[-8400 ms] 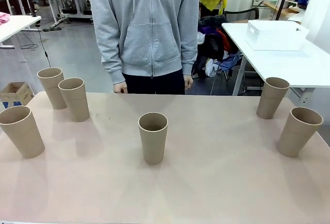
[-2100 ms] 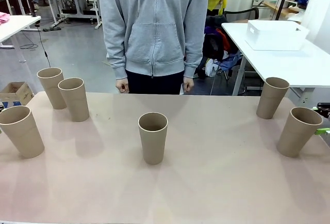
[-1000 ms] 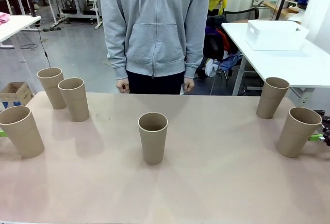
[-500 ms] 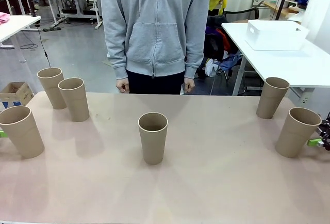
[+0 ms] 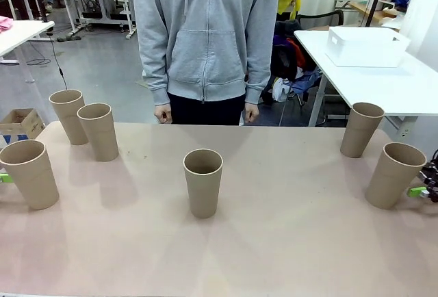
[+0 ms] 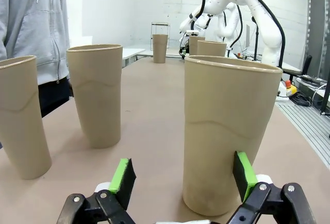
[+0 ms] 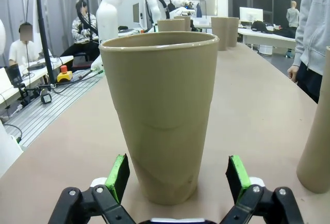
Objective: Stack the cups and store them in the basket.
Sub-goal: Pick up two Reusable plastic cups , one in each hand.
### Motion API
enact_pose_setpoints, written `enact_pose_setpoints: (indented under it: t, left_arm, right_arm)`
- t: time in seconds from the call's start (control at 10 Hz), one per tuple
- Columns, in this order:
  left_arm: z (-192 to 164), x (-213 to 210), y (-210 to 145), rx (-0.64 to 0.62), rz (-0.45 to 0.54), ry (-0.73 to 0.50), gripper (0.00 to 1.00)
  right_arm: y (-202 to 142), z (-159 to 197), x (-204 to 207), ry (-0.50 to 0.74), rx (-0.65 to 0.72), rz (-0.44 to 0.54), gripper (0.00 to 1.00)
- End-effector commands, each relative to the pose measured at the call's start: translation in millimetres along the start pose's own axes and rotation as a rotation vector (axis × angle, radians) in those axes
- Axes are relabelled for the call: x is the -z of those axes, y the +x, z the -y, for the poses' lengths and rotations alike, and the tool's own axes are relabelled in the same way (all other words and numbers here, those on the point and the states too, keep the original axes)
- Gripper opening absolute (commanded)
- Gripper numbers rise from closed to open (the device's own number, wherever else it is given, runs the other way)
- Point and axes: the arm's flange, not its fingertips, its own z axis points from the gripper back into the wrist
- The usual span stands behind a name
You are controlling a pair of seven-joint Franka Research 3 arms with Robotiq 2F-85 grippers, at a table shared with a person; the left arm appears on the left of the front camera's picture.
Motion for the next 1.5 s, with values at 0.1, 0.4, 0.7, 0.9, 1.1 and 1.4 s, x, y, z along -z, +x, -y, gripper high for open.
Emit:
enact_pose_setpoints:
  t: [0.1,0.4,0.7,0.9,1.1,1.4]
  left_arm:
    - [9,2,-1,0.037,-0.019,-0.077,1.00]
    - [20,14,-1,0.053,-0.040,-0.152,1.00]
    - [29,22,-6,0.071,-0.049,-0.148,1.00]
    - [33,26,-9,0.078,-0.065,-0.161,1.00]
    - [37,28,-14,0.077,-0.078,-0.196,1.00]
    - [48,42,-15,0.095,-0.059,-0.209,1.00]
  right_arm:
    - [-9,-8,0,0.008,-0.024,-0.006,1.00]
    - [-9,-9,1,-0.005,-0.024,-0.008,1.00]
    - [-10,-11,5,-0.011,-0.024,-0.007,1.00]
    - [-10,-12,8,-0.014,-0.021,-0.011,1.00]
    - [-12,-14,9,-0.017,-0.017,-0.013,1.00]
    - [-12,-16,14,-0.008,-0.017,-0.014,1.00]
